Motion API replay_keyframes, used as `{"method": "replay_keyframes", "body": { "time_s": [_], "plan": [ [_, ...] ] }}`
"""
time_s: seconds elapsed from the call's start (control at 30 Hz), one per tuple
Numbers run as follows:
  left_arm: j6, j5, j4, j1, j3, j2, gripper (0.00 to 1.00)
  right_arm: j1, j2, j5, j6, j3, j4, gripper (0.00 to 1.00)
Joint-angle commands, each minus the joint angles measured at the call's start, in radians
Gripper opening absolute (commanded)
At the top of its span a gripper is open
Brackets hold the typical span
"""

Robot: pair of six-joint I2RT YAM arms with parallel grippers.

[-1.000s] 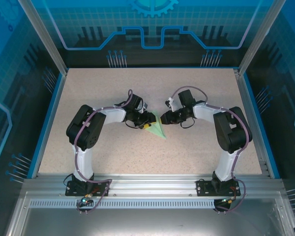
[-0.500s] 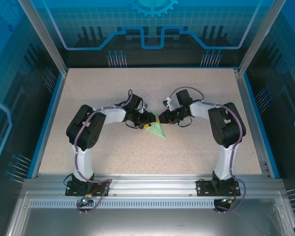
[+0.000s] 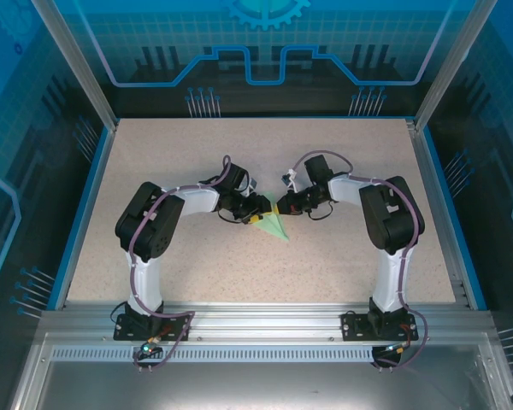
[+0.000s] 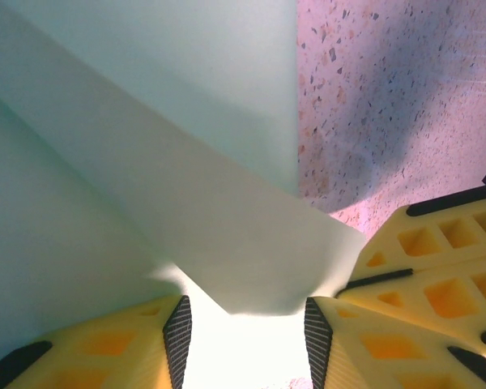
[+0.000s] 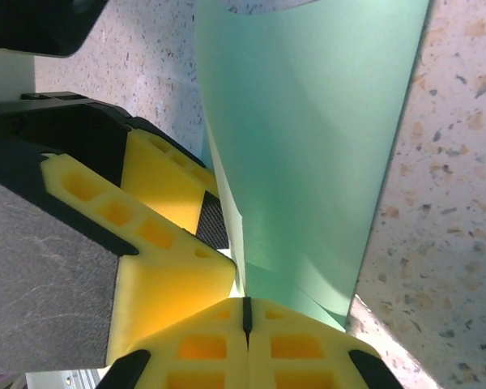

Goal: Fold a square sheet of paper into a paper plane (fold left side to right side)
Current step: Fourth fold the wing at the center of the table.

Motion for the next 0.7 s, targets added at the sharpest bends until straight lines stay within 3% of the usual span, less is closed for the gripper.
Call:
{"method": "replay_keyframes", "body": {
  "time_s": [0.0, 0.67],
  "plan": [
    [0.018, -0.028, -0.058, -0.003, 0.011, 0.027, 0.46, 0.002, 0.026, 0.013, -0.009, 0.032, -0.023, 0.0],
    [0.019, -0.027, -0.061, -0.004, 0.009, 0.031, 0.46, 0.002, 0.07, 0.076, -0.029, 0.059, -0.066, 0.0]
  ]
}}
